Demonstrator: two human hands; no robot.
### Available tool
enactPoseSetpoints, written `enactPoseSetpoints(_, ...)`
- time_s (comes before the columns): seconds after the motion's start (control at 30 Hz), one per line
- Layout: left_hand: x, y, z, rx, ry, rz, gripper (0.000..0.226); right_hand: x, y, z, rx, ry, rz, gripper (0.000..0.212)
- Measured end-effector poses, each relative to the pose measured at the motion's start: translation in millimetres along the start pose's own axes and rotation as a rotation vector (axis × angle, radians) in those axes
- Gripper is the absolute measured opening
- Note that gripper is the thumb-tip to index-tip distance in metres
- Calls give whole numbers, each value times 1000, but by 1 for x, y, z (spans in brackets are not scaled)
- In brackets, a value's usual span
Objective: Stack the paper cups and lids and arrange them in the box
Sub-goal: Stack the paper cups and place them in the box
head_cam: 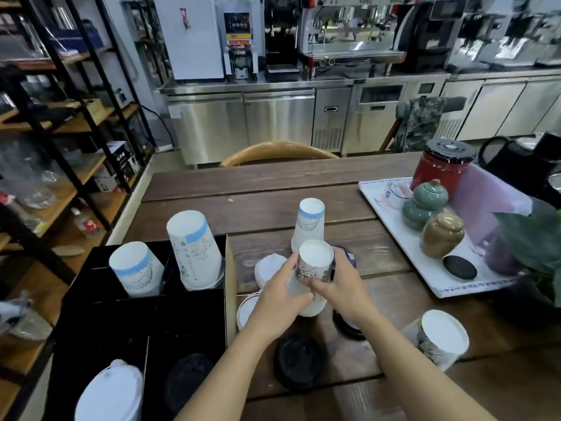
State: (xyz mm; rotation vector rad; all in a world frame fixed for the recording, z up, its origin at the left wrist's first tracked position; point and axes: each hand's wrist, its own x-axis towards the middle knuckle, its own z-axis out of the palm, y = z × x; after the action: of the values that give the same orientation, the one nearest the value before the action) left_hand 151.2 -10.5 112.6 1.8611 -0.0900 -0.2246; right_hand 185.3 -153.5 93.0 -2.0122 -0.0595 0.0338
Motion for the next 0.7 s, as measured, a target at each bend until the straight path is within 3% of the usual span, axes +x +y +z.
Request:
enactPoseSetpoints(0.3,-3,24,-3,-133,6,114,64,-10,-35,-23,-269,178,-21,58)
enactPoseSetpoints(0.7,-4,-7,-1,-91,-147,-94,60,-13,7,7,-157,-33,195,68)
